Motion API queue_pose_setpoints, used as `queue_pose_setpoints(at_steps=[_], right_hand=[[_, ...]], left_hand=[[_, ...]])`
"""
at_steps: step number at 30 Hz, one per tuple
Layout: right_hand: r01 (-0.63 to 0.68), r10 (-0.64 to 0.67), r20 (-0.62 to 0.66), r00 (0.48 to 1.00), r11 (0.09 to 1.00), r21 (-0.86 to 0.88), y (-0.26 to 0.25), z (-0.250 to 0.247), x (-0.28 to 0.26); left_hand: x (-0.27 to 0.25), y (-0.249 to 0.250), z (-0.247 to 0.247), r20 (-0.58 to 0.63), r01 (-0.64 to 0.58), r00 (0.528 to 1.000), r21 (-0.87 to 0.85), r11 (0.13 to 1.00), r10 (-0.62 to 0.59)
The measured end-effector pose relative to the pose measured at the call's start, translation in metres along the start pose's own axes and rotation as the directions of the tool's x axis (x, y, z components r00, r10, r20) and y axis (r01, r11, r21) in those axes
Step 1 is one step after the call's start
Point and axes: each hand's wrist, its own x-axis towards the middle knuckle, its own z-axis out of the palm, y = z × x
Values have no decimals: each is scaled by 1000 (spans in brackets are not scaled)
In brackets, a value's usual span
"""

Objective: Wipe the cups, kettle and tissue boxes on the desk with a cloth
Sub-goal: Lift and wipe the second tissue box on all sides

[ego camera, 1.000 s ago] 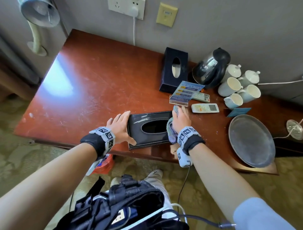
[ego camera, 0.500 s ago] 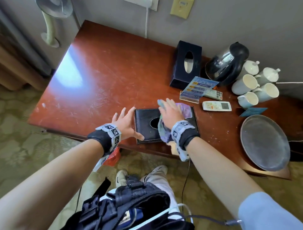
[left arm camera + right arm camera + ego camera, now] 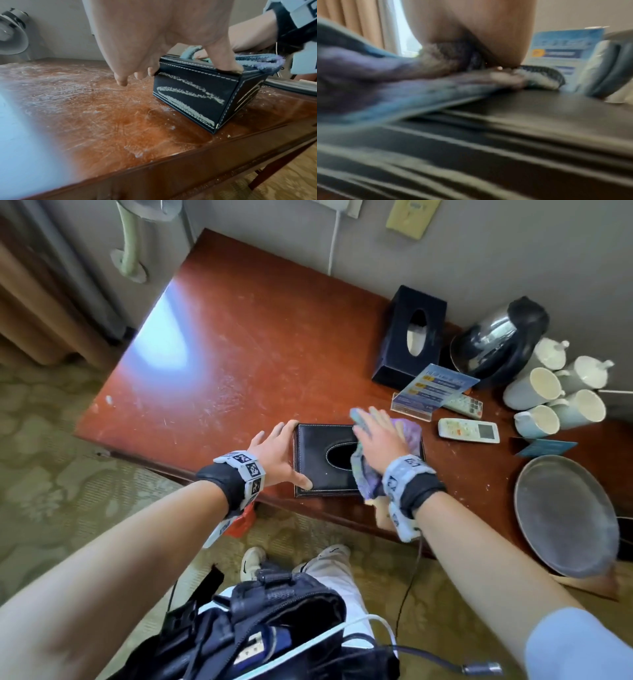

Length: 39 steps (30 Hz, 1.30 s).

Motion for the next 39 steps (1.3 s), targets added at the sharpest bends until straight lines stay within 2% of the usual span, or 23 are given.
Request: queue_pose_setpoints(at_steps=[2,4,5,8,10,12,14,18,22,26,27,29,32,37,39], right_hand=[[-103,103,-13,995,995,6,14,-7,2],[-142,142,-34,989,990,21,2,-4,2],[-111,112,-35,993,993,28,-13,0,0],[115,-115,4,993,993,-1,-67,22,-13],[162,-163,21,986,986,23,-84,31,-21],[179,-178,38,983,984,-14,-76,30,-18],[132,-131,26,991,990,-49,-48,21,-11],[-109,109,-20,994,994,-9,20,-3,0],[-135,136,-53,989,990,31,29,-2,0],[-132,147,-146,978,986,106,12,4,-1],[-97,116,-153,981,987,124,2,8,-4],[64,-49,-128,991,991,118,-27,22,-14],[305,-302,-84,950,952,19,-57,49,-42],[508,-513,-86,854,858,-78,-18,52,-69],[475,-481,-115,869,876,-79,4,49,-76]], left_hand=[[0,0,0,4,0,1000,-3,1000,0],[1,0,-1,11,5,1000,0,1000,-5],[2,0,-2,15,7,1000,2,1000,-7],[4,0,-3,13,5,1000,38,999,-6],[5,-1,-2,13,-1,1000,47,999,1],[2,-1,-2,3,6,1000,39,999,-6],[-3,2,-4,4,12,1000,22,1000,-12],[-6,6,-7,17,20,1000,11,1000,-20],[0,-3,-1,-60,-88,994,120,989,96],[-1,-6,1,15,-204,978,271,941,207],[-1,-6,1,16,-210,977,269,940,214],[0,-8,1,-4,-213,975,270,939,222],[1,-12,3,-20,-209,974,301,931,225],[2,-13,3,-30,-201,974,332,921,224],[2,-12,2,-23,-201,975,329,923,221]])
